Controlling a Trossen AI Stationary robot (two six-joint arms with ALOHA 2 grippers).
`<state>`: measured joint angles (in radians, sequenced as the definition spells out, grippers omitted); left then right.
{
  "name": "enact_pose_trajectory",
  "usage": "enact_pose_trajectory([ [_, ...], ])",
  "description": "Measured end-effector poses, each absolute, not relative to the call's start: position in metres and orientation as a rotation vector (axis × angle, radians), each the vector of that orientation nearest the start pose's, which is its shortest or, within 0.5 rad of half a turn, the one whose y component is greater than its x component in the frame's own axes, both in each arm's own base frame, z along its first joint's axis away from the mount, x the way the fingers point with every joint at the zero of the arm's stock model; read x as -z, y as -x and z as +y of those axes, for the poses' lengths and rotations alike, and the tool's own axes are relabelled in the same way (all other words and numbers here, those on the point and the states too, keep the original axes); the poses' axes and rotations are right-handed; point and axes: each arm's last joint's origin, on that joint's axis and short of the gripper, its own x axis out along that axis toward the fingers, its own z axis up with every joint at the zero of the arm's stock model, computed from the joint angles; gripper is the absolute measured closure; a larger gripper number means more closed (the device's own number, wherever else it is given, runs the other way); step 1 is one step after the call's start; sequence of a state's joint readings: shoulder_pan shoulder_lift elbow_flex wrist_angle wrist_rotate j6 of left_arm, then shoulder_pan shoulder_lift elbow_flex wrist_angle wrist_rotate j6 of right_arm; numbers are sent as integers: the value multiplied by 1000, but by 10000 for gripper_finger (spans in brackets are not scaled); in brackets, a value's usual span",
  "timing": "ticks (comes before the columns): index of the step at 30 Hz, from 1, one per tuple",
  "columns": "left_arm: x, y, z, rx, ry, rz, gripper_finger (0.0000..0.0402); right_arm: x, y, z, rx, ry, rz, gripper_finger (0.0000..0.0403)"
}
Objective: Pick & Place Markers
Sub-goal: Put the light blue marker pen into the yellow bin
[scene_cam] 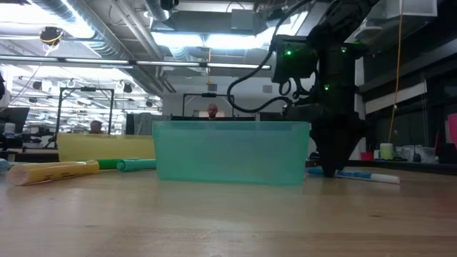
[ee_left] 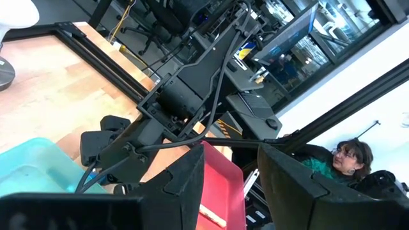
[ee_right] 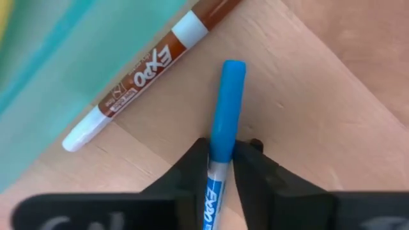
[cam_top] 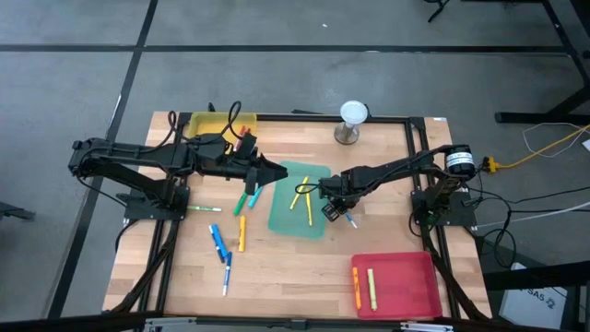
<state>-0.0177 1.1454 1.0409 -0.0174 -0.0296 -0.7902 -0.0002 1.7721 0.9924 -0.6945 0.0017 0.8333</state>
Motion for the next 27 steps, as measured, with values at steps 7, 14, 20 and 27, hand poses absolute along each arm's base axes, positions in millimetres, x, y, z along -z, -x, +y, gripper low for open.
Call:
enact_pose_trajectory([
  [7, -366, -257, -4, -59, 787, 111, 261, -136, -298, 0, 616, -671, 1383, 368],
  [14, -366, -257, -4, -59, 787, 111, 261, -136, -298, 0, 618, -671, 1385, 368],
  [20, -366, -257, -4, -59, 787, 111, 261, -135, -298, 0, 618, -668, 1387, 368],
  [27, -366, -257, -4, -59, 787, 110, 261, -135, -298, 0, 629, -659, 1380, 368],
])
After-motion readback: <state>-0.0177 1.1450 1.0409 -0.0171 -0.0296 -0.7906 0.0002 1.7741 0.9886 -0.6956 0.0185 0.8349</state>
